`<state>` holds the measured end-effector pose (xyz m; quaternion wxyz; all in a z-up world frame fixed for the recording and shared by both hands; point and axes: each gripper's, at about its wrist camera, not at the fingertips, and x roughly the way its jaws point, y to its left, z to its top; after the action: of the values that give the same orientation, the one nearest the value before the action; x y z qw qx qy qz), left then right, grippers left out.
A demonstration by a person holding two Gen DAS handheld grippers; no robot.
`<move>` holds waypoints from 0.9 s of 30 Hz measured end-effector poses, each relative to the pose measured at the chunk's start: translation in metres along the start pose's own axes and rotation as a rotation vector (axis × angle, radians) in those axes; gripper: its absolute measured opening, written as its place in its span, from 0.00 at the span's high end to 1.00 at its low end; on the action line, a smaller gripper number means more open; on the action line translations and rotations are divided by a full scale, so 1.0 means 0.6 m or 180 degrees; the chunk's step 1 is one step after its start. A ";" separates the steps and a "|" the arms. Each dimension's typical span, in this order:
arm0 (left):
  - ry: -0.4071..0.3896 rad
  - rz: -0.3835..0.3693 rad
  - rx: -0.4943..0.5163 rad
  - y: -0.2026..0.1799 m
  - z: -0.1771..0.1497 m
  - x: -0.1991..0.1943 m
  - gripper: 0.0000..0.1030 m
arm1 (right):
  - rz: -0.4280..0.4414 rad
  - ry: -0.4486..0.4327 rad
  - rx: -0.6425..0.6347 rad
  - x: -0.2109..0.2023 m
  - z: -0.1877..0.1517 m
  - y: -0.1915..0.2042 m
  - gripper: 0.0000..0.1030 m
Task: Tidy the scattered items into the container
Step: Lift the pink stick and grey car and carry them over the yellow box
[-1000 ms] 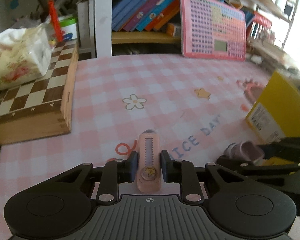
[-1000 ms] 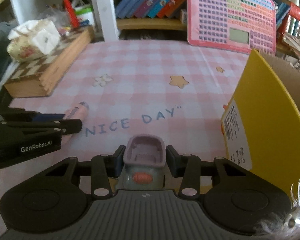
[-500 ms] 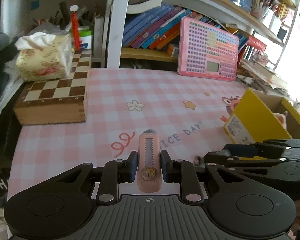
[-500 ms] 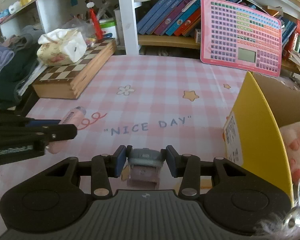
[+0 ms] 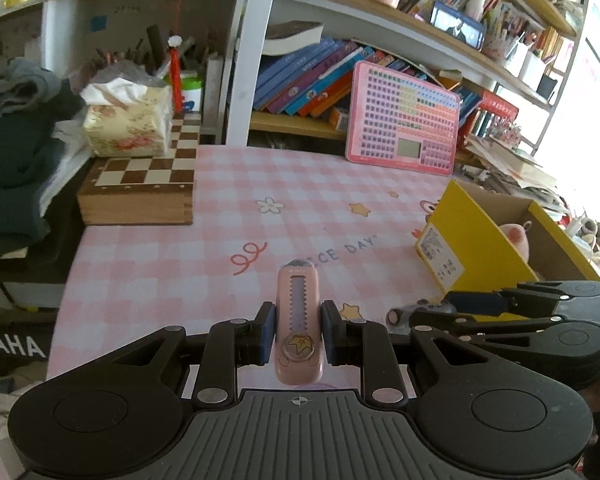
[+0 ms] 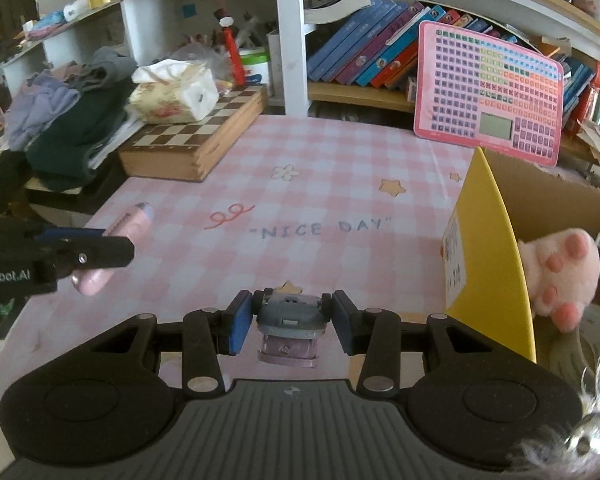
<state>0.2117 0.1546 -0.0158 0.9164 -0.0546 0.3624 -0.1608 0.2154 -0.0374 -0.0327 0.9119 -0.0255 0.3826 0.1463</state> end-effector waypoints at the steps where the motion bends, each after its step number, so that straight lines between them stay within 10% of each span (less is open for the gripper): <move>1: -0.0006 -0.0004 -0.0002 -0.002 -0.004 -0.007 0.78 | 0.0024 0.0003 -0.0016 -0.008 -0.003 0.002 0.61; 27: -0.0102 -0.0399 -0.0115 -0.061 -0.096 -0.162 0.78 | 0.0192 -0.0007 -0.0053 -0.169 -0.107 0.052 0.61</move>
<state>0.0961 0.1535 0.0129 0.9091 -0.0963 0.3464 -0.2104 0.0949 -0.0427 -0.0044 0.9072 -0.0213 0.3811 0.1769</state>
